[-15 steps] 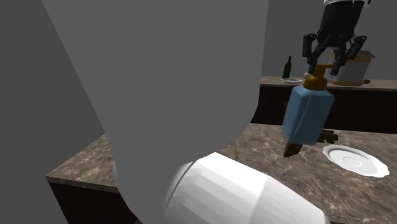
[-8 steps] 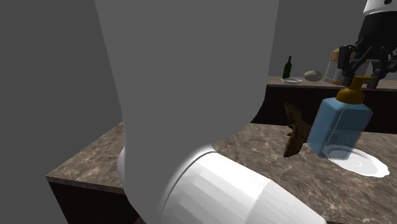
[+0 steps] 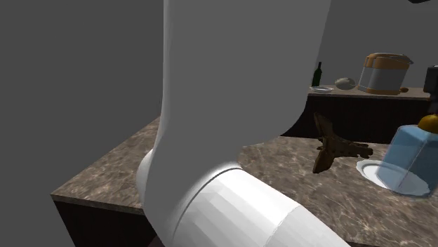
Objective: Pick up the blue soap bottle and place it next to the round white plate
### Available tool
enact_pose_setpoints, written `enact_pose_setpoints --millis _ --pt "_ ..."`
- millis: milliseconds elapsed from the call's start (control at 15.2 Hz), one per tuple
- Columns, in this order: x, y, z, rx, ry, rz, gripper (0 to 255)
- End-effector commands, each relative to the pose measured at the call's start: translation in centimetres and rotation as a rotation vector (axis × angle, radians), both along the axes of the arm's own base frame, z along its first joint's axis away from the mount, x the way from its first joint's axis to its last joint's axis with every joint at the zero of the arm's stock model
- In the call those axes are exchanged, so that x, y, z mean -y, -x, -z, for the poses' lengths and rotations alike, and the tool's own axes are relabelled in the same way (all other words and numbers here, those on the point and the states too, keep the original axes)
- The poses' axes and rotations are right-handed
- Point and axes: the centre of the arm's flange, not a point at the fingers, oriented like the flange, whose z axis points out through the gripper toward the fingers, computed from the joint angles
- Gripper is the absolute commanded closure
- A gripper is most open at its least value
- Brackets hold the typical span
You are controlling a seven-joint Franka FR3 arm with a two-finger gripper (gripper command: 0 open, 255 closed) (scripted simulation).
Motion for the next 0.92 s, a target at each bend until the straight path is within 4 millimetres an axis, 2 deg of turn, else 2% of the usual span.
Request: enact_pose_setpoints --millis 0,198,858 --pt "2.4 0.2 0.8 0.0 0.0 -0.002 255" --pt "5.8 0.5 1.8 0.0 0.0 -0.002 255" --pt "5.8 0.5 7.1 0.0 0.0 -0.002 255"
